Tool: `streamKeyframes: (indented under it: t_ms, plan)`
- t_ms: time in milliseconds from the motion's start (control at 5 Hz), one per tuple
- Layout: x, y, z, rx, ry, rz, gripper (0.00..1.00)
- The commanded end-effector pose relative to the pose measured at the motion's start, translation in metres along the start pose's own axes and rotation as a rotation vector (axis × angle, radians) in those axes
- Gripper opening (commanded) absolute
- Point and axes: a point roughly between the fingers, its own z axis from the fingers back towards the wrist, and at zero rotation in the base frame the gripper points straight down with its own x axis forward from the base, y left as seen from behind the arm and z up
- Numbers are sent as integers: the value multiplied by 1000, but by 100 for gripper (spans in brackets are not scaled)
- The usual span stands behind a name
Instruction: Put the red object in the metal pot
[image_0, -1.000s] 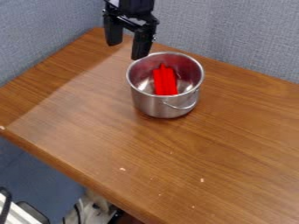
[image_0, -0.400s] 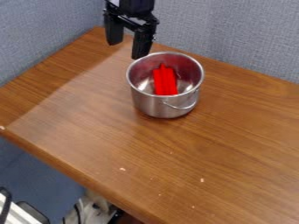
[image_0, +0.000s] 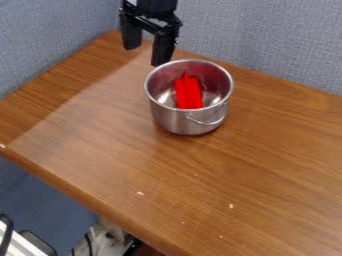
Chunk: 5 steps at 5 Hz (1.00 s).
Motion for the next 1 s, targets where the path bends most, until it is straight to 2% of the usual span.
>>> streamKeyframes:
  t_ms: [0,400,800]
  plan:
    - [-2,8,30,38,-89,17,100]
    - [4,11,26,36,-88,23,100]
    - [8,13,16,21,-74,37,100]
